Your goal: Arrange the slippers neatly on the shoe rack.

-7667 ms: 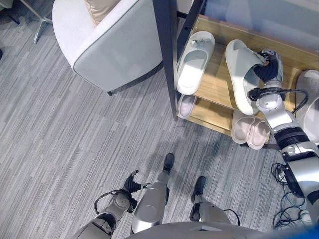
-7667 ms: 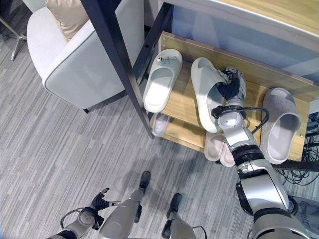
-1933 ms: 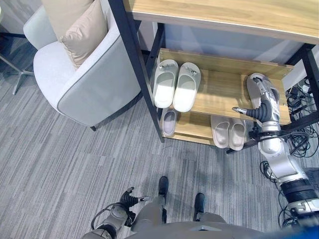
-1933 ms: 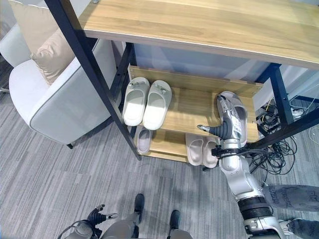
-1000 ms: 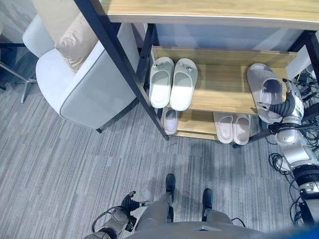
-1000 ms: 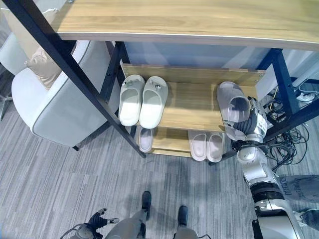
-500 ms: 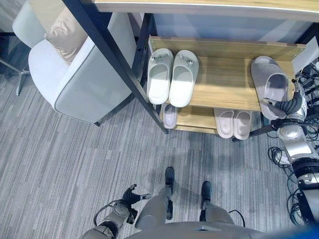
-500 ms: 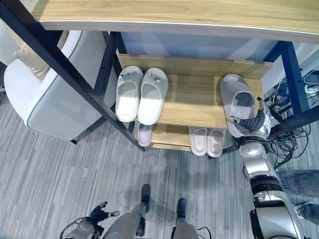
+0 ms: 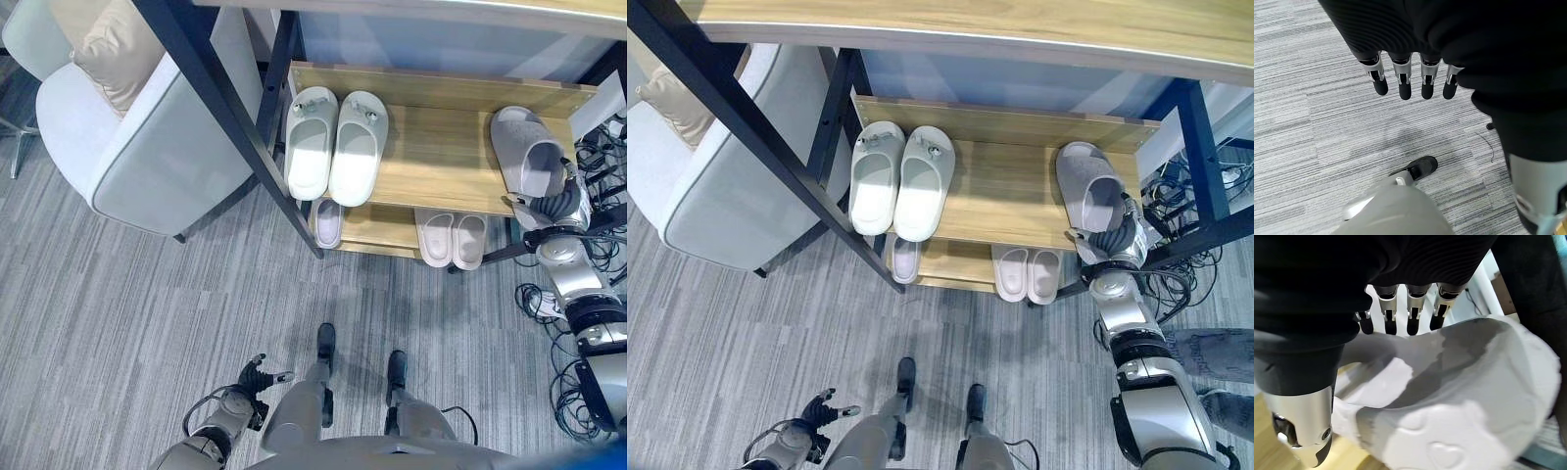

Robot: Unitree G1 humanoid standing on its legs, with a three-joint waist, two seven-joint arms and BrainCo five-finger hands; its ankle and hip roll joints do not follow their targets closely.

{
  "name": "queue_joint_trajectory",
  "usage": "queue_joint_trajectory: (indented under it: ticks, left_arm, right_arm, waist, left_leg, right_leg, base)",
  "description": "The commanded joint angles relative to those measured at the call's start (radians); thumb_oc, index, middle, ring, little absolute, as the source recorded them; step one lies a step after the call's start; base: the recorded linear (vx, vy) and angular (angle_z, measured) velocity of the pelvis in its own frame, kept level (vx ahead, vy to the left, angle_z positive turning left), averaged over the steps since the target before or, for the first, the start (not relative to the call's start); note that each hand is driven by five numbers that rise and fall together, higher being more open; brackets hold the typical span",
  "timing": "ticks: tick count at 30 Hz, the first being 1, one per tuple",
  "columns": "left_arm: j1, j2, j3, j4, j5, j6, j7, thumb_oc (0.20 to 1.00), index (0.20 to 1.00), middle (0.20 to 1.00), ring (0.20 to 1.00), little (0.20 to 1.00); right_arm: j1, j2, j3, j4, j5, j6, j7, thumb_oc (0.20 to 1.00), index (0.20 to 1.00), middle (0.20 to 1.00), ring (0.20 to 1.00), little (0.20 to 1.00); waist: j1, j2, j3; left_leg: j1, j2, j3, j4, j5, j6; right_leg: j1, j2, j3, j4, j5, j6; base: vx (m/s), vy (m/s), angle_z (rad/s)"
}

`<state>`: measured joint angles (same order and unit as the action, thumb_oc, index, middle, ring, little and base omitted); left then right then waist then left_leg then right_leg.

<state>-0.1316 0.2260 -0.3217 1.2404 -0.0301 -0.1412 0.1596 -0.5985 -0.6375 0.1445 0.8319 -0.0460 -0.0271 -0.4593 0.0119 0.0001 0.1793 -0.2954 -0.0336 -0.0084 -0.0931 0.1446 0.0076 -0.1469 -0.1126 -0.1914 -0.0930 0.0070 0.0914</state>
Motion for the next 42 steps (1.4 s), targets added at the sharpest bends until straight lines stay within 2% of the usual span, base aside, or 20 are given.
queue_joint_trajectory:
  ticks: [1, 2, 3, 4, 11, 18, 20, 23, 25, 31, 35, 39, 42]
  left_arm:
    - [-0.036, 0.005, -0.021, 0.08, -0.024, -0.003, 0.017, 1.0, 1.0, 1.0, 1.0, 1.0]
    - [-0.036, 0.005, -0.021, 0.08, -0.024, -0.003, 0.017, 1.0, 1.0, 1.0, 1.0, 1.0]
    - [-0.039, 0.005, -0.021, 0.078, -0.019, -0.004, 0.016, 1.0, 1.0, 1.0, 1.0, 1.0]
    - [-0.04, 0.005, -0.02, 0.079, -0.018, -0.005, 0.016, 1.0, 1.0, 1.0, 1.0, 1.0]
    - [-0.055, -0.003, -0.012, 0.068, -0.004, -0.005, 0.025, 1.0, 1.0, 1.0, 1.0, 1.0]
    - [-0.064, -0.02, -0.001, 0.061, 0.015, -0.004, 0.044, 1.0, 1.0, 1.0, 1.0, 1.0]
    - [-0.062, -0.027, 0.009, 0.063, 0.032, -0.004, 0.059, 1.0, 1.0, 1.0, 1.0, 1.0]
    - [-0.057, -0.031, 0.016, 0.066, 0.039, -0.002, 0.067, 1.0, 1.0, 1.0, 1.0, 1.0]
    - [-0.033, -0.03, 0.032, 0.066, 0.053, 0.0, 0.068, 1.0, 1.0, 1.0, 1.0, 1.0]
    - [0.001, -0.031, 0.04, 0.075, 0.073, 0.003, 0.065, 1.0, 1.0, 1.0, 1.0, 1.0]
    - [0.027, -0.028, 0.056, 0.08, 0.081, 0.005, 0.061, 1.0, 1.0, 1.0, 1.0, 1.0]
    - [0.068, -0.011, 0.096, 0.074, 0.112, 0.001, 0.047, 1.0, 1.0, 1.0, 1.0, 1.0]
    - [0.102, -0.003, 0.123, 0.071, 0.128, 0.001, 0.045, 1.0, 1.0, 1.0, 1.0, 1.0]
  right_arm:
    - [-0.043, -0.015, 0.067, 0.029, -0.069, 0.035, 0.018, 0.89, 0.89, 0.89, 0.89, 0.89]
    - [-0.044, -0.015, 0.067, 0.029, -0.069, 0.036, 0.018, 0.652, 0.652, 0.652, 0.652, 0.652]
    - [-0.044, -0.014, 0.087, 0.064, -0.114, 0.048, 0.023, 0.36, 0.36, 0.36, 0.36, 0.36]
    - [-0.046, -0.013, 0.094, 0.08, -0.127, 0.051, 0.023, 0.2, 0.2, 0.2, 0.2, 0.2]
    - [0.002, 0.021, 0.112, 0.092, -0.247, 0.084, -0.002, 0.2, 0.2, 0.2, 0.2, 0.2]
    - [0.094, 0.059, 0.073, -0.028, -0.348, 0.102, -0.082, 0.2, 0.2, 0.2, 0.2, 0.2]
    - [0.148, 0.08, 0.044, -0.129, -0.383, 0.094, -0.121, 0.2, 0.2, 0.2, 0.2, 0.2]
    - [0.205, 0.096, 0.017, -0.212, -0.4, 0.089, -0.134, 0.2, 0.2, 0.2, 0.2, 0.2]
    - [0.304, 0.106, -0.021, -0.346, -0.43, 0.069, -0.133, 0.2, 0.2, 0.2, 0.2, 0.2]
    - [0.373, 0.124, -0.06, -0.461, -0.409, 0.023, -0.134, 0.2, 0.2, 0.2, 0.2, 0.2]
    - [0.443, 0.128, -0.083, -0.558, -0.391, -0.015, -0.108, 0.2, 0.2, 0.2, 0.2, 0.2]
    - [0.616, 0.122, -0.108, -0.748, -0.393, -0.091, 0.009, 0.2, 0.2, 0.2, 0.2, 0.2]
    - [0.721, 0.122, -0.114, -0.808, -0.392, -0.127, 0.069, 0.2, 0.2, 0.2, 0.2, 0.2]
  waist:
    - [0.018, -0.023, -0.012]
    - [0.018, -0.023, -0.012]
    - [0.02, -0.023, -0.01]
    - [0.02, -0.023, -0.01]
    - [0.018, -0.018, -0.009]
    - [0.014, -0.015, -0.01]
    - [0.006, -0.015, -0.016]
    - [0.001, -0.019, -0.026]
    - [-0.01, -0.025, -0.052]
    - [-0.017, -0.029, -0.074]
    - [-0.021, -0.034, -0.092]
    - [-0.027, -0.045, -0.112]
    - [-0.03, -0.047, -0.108]
  left_leg:
    - [0.027, 0.015, -0.039, 0.006, -0.118, -0.055]
    - [0.027, 0.015, -0.039, 0.006, -0.118, -0.055]
    - [0.027, 0.015, -0.04, 0.006, -0.117, -0.055]
    - [0.027, 0.015, -0.04, 0.006, -0.117, -0.055]
    - [0.034, 0.014, -0.038, 0.006, -0.121, -0.051]
    - [0.04, 0.016, -0.035, 0.006, -0.129, -0.048]
    - [0.049, 0.018, -0.031, 0.006, -0.134, -0.046]
    - [0.061, 0.021, -0.028, 0.006, -0.139, -0.044]
    - [0.093, 0.026, -0.025, 0.006, -0.151, -0.042]
    - [0.135, 0.028, -0.018, 0.006, -0.162, -0.041]
    - [0.17, 0.032, -0.015, 0.006, -0.169, -0.041]
    - [0.238, 0.043, -0.018, 0.006, -0.186, -0.039]
    - [0.299, 0.053, -0.014, 0.023, -0.209, -0.033]
  right_leg:
    - [-0.013, -0.095, -0.008, 0.014, 0.035, 0.068]
    - [-0.013, -0.095, -0.008, 0.014, 0.035, 0.068]
    - [-0.012, -0.095, -0.009, 0.015, 0.035, 0.069]
    - [-0.012, -0.095, -0.009, 0.015, 0.035, 0.069]
    - [-0.011, -0.098, -0.007, 0.021, 0.033, 0.069]
    - [-0.012, -0.1, -0.002, 0.022, 0.031, 0.07]
    - [-0.006, -0.099, 0.0, 0.024, 0.025, 0.07]
    - [0.002, -0.097, 0.003, 0.028, 0.02, 0.069]
    - [0.032, -0.094, 0.002, 0.027, 0.01, 0.07]
    - [0.071, -0.092, 0.007, 0.023, 0.002, 0.069]
    - [0.104, -0.088, 0.005, 0.026, -0.01, 0.069]
    - [0.153, -0.082, 0.003, 0.079, -0.052, 0.063]
    - [0.188, -0.078, 0.018, 0.131, -0.089, 0.055]
  base:
    - [0.0, 0.0, 0.0]
    - [0.0, 0.0, 0.0]
    - [0.0, 0.0, 0.0]
    - [0.0, 0.0, 0.0]
    - [0.0, 0.0, 0.0]
    - [0.0, 0.0, 0.0]
    - [0.0, 0.0, 0.0]
    - [0.01, -0.002, -0.01]
    - [0.04, -0.007, -0.04]
    - [0.02, 0.003, -0.09]
    - [0.0, 0.0, -0.02]
    - [0.02, -0.015, 0.01]
    - [0.06, -0.027, -0.07]
